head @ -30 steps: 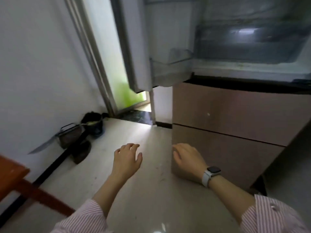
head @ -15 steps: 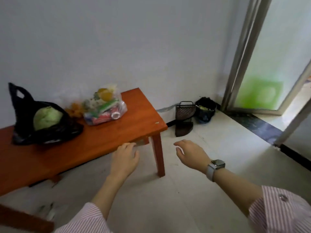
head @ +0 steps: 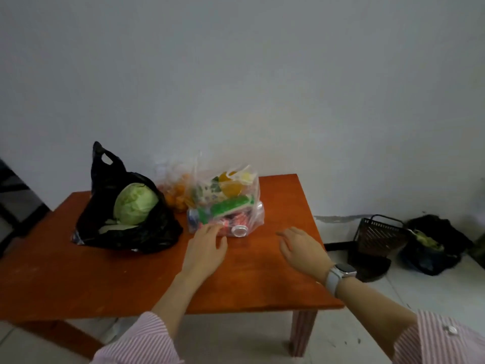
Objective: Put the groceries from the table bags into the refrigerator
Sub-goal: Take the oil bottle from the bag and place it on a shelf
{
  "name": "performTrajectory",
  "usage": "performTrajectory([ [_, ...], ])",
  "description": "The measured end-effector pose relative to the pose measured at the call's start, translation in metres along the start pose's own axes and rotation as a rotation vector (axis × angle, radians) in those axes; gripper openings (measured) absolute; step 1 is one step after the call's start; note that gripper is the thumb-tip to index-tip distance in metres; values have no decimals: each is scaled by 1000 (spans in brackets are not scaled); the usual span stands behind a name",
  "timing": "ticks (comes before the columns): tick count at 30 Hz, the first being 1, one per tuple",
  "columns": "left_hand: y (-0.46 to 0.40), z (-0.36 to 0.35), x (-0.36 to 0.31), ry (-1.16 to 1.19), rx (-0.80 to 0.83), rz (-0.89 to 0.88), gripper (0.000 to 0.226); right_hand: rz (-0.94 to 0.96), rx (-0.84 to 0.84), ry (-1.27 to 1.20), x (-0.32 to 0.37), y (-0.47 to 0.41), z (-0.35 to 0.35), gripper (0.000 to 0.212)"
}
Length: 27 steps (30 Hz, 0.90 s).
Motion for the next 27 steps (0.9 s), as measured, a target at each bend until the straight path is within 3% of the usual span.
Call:
performTrajectory([
  [7, -101, 13, 41, -43, -41, -11, 35, 204, -144, 8, 31, -143, 6, 41],
  [13, -200, -1, 75, 5, -67, -92, 30, 296, -151, 348, 40, -262, -29, 62],
  [16, -245, -14, 84, 32, -67, -168, 36, 376, -121, 375, 33, -297, -44, 36],
  [18, -271, -25, 83, 22, -61, -236, 44, 254, -123, 57, 9, -309, -35, 25],
  [21, -305, -44, 64, 12, -26, -324, 47, -239, -148, -706, -69, -319, -23, 28],
  [24, -320, -63, 40, -55, -9, -432, 43, -506, -152, -1310, -119, -313, -34, 24],
  [25, -325, -72, 34, -59, 12, -454, 42, -545, -170, -1396, -129, -313, -38, 23],
  [27, -332, -90, 27, -62, 53, -468, 43, -563, -238, -1330, -142, -315, -44, 20],
])
Point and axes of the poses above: each hand's wrist, its own y-axis away from the middle knuckle, its own z-axis out of the back of the hand, x = y × z, the point moved 9 cm from there along -y, towards the middle knuckle
